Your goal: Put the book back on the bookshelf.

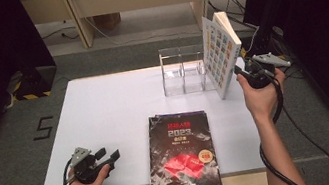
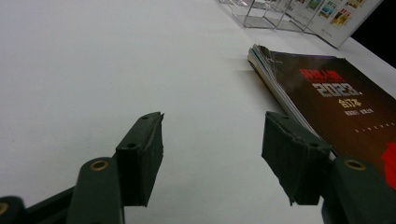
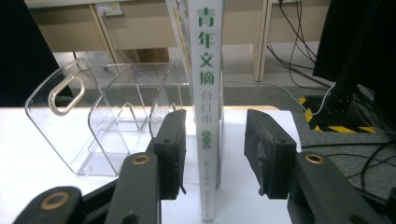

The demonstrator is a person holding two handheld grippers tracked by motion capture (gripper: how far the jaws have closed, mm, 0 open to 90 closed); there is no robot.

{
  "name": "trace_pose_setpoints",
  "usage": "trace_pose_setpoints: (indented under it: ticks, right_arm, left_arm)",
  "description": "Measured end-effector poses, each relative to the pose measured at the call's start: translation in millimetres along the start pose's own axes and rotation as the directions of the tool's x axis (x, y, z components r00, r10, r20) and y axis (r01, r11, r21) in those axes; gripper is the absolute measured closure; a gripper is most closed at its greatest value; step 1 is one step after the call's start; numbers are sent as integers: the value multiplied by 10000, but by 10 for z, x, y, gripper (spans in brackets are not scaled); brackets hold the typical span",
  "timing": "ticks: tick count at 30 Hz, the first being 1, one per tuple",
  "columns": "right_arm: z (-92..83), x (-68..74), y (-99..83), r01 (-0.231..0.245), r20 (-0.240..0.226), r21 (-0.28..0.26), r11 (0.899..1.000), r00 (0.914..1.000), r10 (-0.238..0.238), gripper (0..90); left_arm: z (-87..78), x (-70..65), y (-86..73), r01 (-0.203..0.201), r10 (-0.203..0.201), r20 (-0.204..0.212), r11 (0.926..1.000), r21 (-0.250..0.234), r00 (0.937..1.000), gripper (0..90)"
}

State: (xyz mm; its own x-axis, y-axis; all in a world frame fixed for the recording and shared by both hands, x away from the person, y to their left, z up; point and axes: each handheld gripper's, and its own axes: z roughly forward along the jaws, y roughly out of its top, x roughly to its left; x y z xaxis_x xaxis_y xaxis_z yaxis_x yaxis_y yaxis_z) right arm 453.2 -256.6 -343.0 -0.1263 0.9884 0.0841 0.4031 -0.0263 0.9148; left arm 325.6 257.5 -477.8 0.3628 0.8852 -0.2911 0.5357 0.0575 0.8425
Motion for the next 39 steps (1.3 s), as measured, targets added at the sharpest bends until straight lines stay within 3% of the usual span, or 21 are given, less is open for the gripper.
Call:
trace_pose_setpoints:
  ticks: [13,19,27,34,39]
  right_arm:
    - [-149,50,-183,-33,-438,560,9984,9990,58,600]
    - [-189,90,-315,169,-468,1019,9946,9988,-122,605]
    - [-205,122,-509,265,-733,1703,9850,9972,-142,619]
    - [-220,171,-697,472,-802,2037,9779,9963,-313,646]
    - [-184,232,-853,574,-1055,2476,9672,9939,-320,661]
  left_arm:
    - [74,-63,73,57,-64,504,9999,146,9987,389]
    - [146,-163,101,-231,191,856,9987,452,9961,414]
    - [258,-278,129,-434,308,1369,9950,901,9901,467]
    - [413,-370,198,-570,368,1520,9897,1312,9877,541]
    - [504,-430,250,-543,294,1694,9880,1443,9851,587]
